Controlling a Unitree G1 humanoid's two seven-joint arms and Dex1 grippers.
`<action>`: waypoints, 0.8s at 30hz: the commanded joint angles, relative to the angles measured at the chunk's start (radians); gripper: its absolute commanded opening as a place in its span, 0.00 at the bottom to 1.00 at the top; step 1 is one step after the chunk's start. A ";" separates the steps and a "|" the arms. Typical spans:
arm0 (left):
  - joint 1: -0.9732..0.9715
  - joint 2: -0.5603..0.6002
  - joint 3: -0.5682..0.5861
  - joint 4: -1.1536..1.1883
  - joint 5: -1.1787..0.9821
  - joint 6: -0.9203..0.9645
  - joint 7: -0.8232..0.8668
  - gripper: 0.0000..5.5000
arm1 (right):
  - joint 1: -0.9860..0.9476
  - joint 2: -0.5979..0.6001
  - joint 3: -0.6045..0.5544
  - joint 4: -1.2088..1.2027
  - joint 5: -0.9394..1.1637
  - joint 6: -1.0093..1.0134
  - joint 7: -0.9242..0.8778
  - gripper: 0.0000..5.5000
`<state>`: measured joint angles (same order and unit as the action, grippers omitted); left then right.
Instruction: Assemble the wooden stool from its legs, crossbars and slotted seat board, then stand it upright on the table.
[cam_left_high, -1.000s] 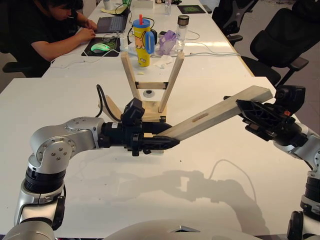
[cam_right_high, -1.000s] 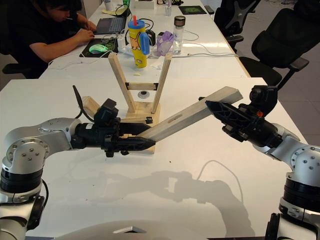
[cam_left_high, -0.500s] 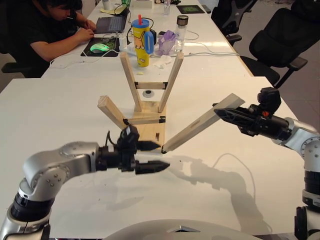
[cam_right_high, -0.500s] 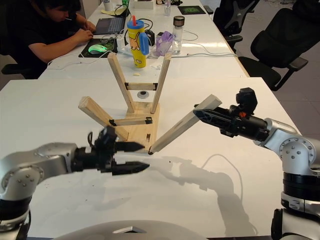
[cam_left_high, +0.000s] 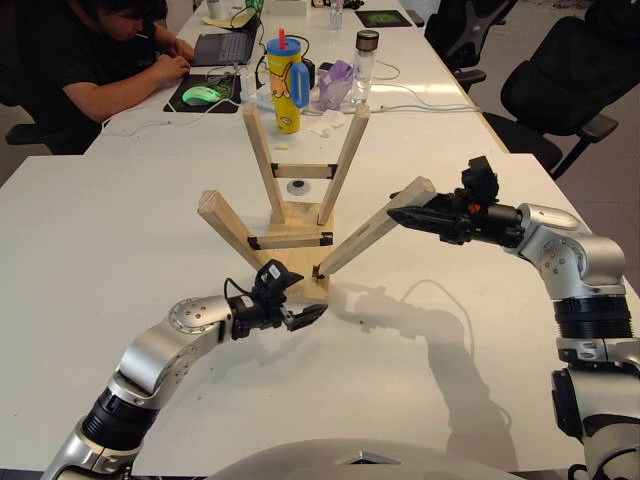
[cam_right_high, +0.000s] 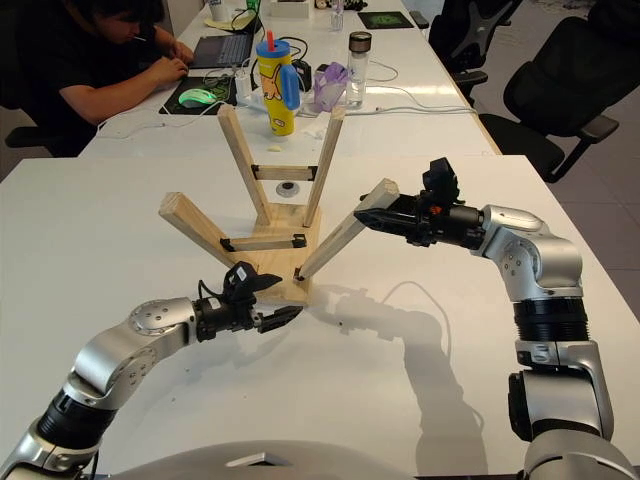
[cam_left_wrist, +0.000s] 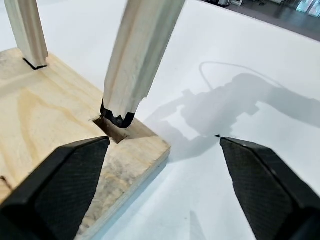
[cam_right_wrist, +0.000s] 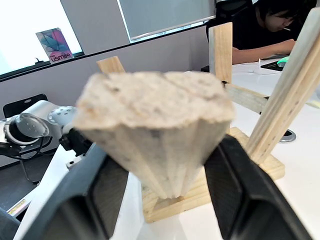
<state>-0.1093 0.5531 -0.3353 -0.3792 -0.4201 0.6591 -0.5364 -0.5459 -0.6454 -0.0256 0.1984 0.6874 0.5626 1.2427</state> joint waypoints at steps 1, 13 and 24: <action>-0.011 -0.012 -0.028 0.051 0.069 0.003 0.001 0.75 | -0.034 0.013 0.011 0.011 -0.028 -0.011 0.024 0.38; 0.022 0.004 -0.054 0.074 0.139 0.060 -0.039 0.75 | -0.042 0.009 0.074 -0.097 -0.107 0.010 -0.011 0.38; 0.027 -0.025 -0.065 0.098 0.161 0.064 -0.035 0.75 | -0.109 -0.004 0.191 -0.097 -0.233 0.002 -0.029 0.38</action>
<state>-0.1137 0.5287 -0.3739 -0.3236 -0.2802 0.6787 -0.5690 -0.6592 -0.6416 0.1163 0.0999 0.5311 0.5618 1.2366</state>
